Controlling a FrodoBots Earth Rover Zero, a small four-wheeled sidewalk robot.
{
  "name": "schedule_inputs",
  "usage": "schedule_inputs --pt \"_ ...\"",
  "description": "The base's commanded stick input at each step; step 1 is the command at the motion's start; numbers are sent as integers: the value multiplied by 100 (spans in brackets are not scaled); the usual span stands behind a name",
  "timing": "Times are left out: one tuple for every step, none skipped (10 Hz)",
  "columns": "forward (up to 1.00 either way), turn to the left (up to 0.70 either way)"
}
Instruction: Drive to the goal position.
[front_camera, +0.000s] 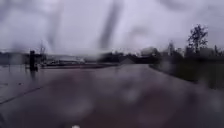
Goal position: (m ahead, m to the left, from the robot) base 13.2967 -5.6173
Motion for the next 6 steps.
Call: schedule_inputs --pt "63 -32" --pt "63 -32" --pt "63 -32" --pt "63 -32" --pt "63 -32" --pt "63 -32"
